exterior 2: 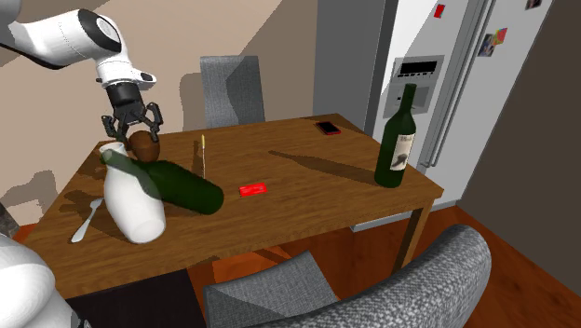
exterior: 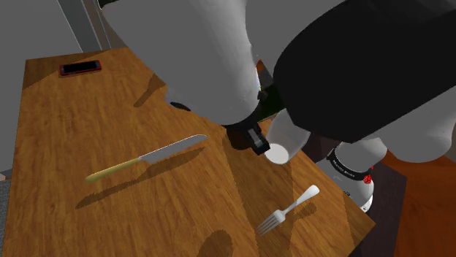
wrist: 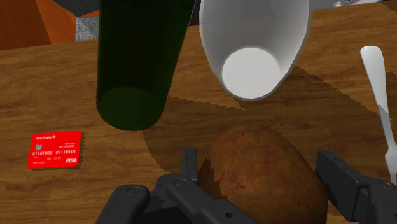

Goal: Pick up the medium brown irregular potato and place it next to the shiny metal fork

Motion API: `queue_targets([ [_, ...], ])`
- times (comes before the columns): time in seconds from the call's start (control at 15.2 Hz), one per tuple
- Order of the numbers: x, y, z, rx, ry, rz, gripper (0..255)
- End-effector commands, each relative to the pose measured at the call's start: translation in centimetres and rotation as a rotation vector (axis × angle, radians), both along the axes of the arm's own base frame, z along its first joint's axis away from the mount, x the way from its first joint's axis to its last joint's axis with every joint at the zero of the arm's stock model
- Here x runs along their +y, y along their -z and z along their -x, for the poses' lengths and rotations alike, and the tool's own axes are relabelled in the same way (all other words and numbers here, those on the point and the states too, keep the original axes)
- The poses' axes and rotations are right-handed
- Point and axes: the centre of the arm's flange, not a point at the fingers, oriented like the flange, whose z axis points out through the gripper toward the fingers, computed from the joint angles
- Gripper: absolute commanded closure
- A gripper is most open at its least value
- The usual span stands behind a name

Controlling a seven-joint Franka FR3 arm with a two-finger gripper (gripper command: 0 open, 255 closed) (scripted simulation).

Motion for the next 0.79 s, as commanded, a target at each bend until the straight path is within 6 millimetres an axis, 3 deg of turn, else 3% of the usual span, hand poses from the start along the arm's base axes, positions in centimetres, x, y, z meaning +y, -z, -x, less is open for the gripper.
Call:
queue_targets([
  [0.0,0.2,1.0,0.4,0.0,0.001,0.0,255],
  [0.73,0.2,6.8,0.4,0.0,0.001,0.0,255],
])
